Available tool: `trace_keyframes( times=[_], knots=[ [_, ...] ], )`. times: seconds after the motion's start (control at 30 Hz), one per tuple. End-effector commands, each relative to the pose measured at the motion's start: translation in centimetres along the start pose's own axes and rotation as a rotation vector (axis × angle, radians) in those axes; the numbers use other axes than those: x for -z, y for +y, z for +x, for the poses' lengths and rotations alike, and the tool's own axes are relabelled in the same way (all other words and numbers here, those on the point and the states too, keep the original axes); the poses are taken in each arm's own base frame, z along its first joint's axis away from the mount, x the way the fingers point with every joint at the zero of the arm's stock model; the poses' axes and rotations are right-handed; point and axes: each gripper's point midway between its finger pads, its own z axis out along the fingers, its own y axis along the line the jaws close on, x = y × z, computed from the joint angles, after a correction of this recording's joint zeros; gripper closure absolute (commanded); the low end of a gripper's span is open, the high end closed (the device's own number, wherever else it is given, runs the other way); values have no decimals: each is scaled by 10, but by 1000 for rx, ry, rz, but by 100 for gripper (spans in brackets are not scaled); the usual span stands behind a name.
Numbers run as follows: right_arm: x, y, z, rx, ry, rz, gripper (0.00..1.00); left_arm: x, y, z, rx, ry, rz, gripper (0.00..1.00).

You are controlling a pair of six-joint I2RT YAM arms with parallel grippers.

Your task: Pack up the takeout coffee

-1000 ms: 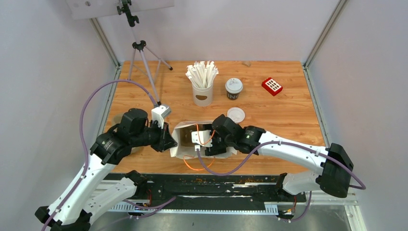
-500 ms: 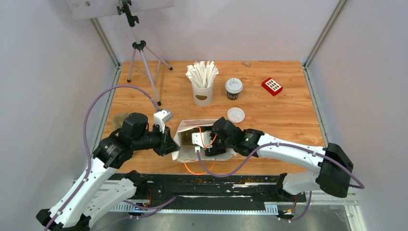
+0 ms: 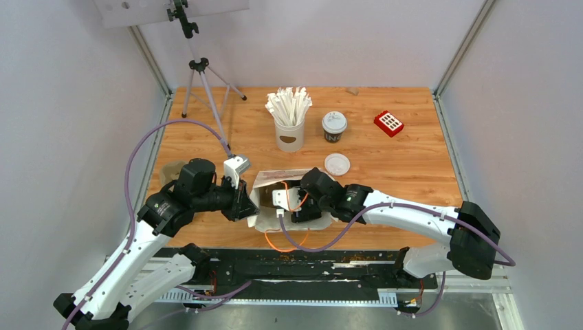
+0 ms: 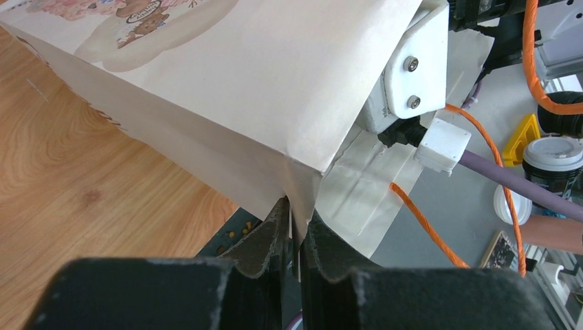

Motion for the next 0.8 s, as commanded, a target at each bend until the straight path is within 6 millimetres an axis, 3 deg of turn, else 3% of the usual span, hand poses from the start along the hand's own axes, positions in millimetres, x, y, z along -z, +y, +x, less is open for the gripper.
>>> trace_keyframes(
  times=[0.0,0.17,0.43,0.53,0.77],
  knots=[
    [-4,7,12,-10,39,-30,30,4,-4,-11,-46,-29,12,83],
    [6,-5,-6,-8,0,-24,16,3,-2,-13,-45,-29,2,83],
    [15,-14,-19,25,-38,-13,12,2,-2,-15,-35,-25,-3,83],
    [15,-14,-20,26,-38,-14,1,2,-2,-15,-33,-26,-4,83],
    [19,-19,-28,36,-55,1,1,1,-1,-14,-28,-22,-8,83]
  ],
)
